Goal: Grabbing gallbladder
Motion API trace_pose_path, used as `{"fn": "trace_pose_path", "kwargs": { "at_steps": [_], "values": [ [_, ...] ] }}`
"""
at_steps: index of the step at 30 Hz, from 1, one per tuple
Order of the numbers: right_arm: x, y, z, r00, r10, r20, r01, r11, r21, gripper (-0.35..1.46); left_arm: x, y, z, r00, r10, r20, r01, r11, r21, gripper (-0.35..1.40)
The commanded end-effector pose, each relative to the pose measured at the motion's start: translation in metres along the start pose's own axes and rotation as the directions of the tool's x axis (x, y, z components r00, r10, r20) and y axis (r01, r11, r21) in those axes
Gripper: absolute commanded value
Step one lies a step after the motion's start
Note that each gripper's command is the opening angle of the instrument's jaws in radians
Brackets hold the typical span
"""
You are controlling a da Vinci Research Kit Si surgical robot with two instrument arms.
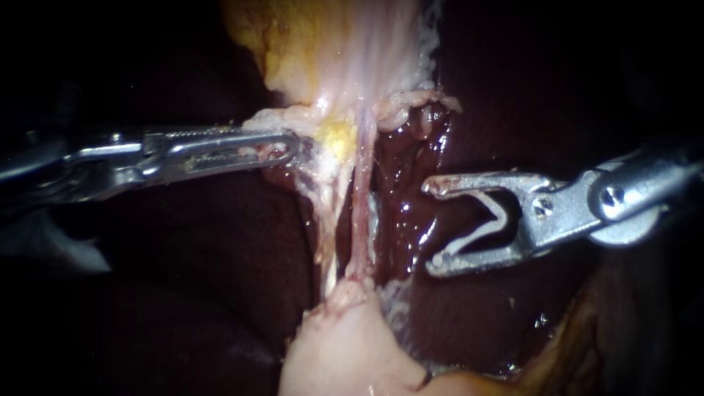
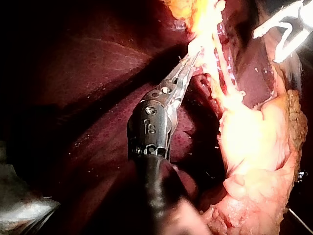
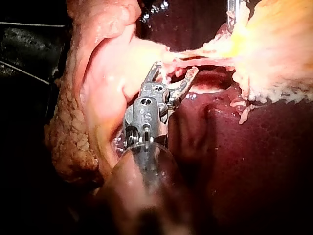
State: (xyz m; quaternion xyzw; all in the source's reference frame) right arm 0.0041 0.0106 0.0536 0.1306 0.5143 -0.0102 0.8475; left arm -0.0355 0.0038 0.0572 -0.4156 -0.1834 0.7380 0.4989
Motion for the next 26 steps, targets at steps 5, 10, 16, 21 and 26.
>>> {"fn": "trace_pose_path", "kwargs": {
  "at_steps": [5, 10, 16, 21, 26],
  "values": [
    [-0.0001, 0.0, -0.0001, 1.0, 0.0, 0.0, 0.0, 1.0, 0.001, 0.49, 0.0019, 0.001, -0.002, 0.9999, -0.007, 0.012, 0.007, 1.0, -0.001, -0.35],
    [-0.0001, 0.0, -0.0002, 1.0, 0.0, 0.0, 0.0, 1.0, 0.001, 0.49, 0.0054, 0.0013, -0.0052, 0.9999, -0.007, 0.014, 0.007, 1.0, 0.001, -0.35],
    [-0.0001, 0.0, -0.0002, 1.0, 0.0, 0.0, 0.0, 1.0, 0.001, 0.49, 0.0075, 0.0008, -0.0073, 0.9998, 0.003, -0.018, -0.003, 1.0, 0.019, -0.35],
    [-0.0001, 0.0, -0.0002, 1.0, 0.0, 0.0, 0.0, 1.0, 0.001, 0.49, 0.0073, 0.0008, -0.0071, 0.9998, 0.002, -0.019, -0.001, 1.0, 0.024, -0.35],
    [-0.0001, 0.0, -0.0002, 1.0, 0.0, 0.0, 0.0, 1.0, 0.001, 0.49, 0.0072, 0.0009, -0.0071, 0.9998, 0.002, -0.019, -0.001, 1.0, 0.023, -0.35]
  ]
}}
